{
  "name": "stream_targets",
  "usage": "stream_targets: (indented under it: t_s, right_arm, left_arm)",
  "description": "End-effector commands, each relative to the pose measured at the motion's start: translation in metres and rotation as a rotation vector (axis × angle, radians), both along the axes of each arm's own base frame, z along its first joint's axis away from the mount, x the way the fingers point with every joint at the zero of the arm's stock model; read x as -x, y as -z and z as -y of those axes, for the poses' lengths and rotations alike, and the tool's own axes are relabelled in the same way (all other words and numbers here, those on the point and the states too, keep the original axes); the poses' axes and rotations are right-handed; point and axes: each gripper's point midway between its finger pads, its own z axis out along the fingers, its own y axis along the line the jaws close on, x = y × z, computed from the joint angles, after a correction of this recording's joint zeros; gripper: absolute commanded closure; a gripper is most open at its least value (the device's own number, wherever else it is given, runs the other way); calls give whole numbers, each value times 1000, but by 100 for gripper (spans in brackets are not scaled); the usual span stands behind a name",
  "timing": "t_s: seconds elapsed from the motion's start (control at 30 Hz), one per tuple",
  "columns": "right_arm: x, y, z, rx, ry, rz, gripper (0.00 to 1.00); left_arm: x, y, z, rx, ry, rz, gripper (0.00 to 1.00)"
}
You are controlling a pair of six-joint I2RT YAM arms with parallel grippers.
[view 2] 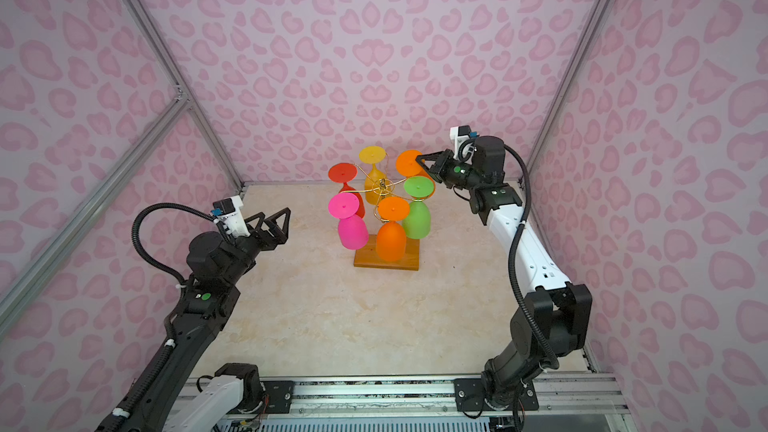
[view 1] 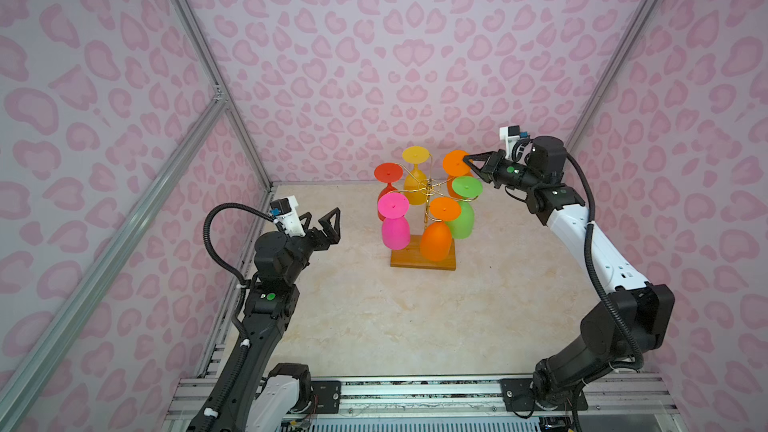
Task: Take the wine glass off the wine glass rack
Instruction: 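Close the right gripper on the orange glass's foot, then lift the orange glass off the hook with the right gripper while the left reaches in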
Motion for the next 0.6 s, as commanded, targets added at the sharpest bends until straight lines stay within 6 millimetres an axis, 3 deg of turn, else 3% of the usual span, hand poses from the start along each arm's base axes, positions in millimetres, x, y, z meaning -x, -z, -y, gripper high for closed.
stream_targets:
  t_s: [0.0, 0.57]
  right_arm:
    - [-2, -4, -9, -5, -29, 20, 100]
    - [-41, -16, -25, -44, -50, 37, 100]
  left_arm:
    - [1, -2, -2, -7, -9, 16, 3]
    - [4, 0, -3, -12, -13, 15, 3]
